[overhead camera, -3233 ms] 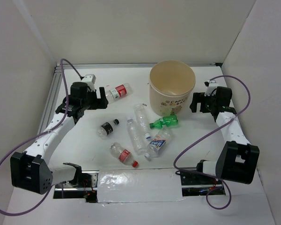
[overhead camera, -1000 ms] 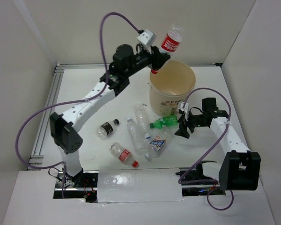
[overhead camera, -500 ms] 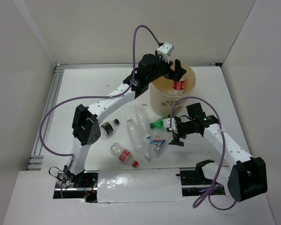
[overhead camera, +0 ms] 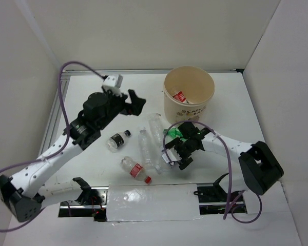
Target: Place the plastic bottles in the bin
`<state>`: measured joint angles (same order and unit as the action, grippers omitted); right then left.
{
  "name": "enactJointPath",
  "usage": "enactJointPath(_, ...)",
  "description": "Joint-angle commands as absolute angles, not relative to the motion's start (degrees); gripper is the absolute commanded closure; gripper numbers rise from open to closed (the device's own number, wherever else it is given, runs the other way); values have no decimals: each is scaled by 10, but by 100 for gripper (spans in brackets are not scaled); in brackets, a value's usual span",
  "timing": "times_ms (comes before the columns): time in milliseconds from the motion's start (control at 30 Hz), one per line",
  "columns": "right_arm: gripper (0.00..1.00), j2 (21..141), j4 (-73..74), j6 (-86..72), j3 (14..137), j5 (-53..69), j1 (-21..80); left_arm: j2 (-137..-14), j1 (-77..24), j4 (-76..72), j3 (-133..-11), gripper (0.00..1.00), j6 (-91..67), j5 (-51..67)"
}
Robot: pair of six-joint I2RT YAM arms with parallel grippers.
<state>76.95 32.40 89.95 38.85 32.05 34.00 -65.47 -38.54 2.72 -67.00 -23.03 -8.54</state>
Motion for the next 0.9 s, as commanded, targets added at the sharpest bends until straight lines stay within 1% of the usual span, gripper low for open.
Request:
enactJointPath(0, 13, 805, 342, 1004, 374, 289, 353, -607, -353, 111, -572, 0, -300, -134)
enactJointPath(33, 17, 805, 347, 1010, 374, 289, 353, -598, -344, 137, -548, 0, -301, -134)
enactJointPath(100, 43, 810, 388, 1018, 374, 289, 359, -598, -316, 168, -541, 0, -301, -115)
enactJointPath(167, 60, 810, 434, 1024, 413, 299, 365, -620, -298, 208, -547, 0, -288, -102)
enactJointPath(200, 69, 790, 489, 1024, 430, 325, 365, -633, -281, 223, -552, 0, -279, -94)
enactJointPath(267, 72, 762, 540, 1019, 488, 364, 365, -679, -273, 250, -564, 0, -253, -66)
enactJointPath(300, 72, 747, 580, 1006, 510, 408, 365, -692, -266, 264, -571, 0, -244, -66)
enactJointPath(400, 74, 701, 614, 935, 615, 476, 365, -739, -260, 275, -577, 0, -221, -49)
enactJointPath(433, 74, 686, 604, 907, 641, 516, 365, -748, -255, 281, -584, 0, -211, -40)
enactJointPath(467, 75, 679, 584, 822, 688, 533, 365, -754, -255, 281, -584, 0, -200, -33)
enactJointPath(500, 75, 672, 560, 774, 709, 550, 365, -770, -255, 281, -584, 0, -194, -25)
enactJointPath(533, 75, 661, 487, 660, 727, 580, 359, -778, -255, 286, -584, 0, -194, -25)
enactJointPath(600, 75, 656, 397, 548, 766, 603, 334, -794, -255, 293, -589, 0, -178, -25)
enactJointPath(633, 75, 656, 309, 494, 776, 608, 325, -808, -255, 294, -589, 0, -178, -25)
enactJointPath(667, 75, 656, 270, 410, 792, 608, 316, -808, -255, 299, -589, 0, -173, -32)
enactJointPath(700, 75, 656, 238, 381, 798, 593, 302, -817, -255, 299, -589, 0, -168, -38)
enactJointPath(767, 75, 661, 147, 316, 798, 515, 290, -823, -255, 304, -589, 0, -162, -46)
enactJointPath(867, 74, 687, 99, 308, 789, 437, 246, -842, -255, 310, -589, 0, -156, -62)
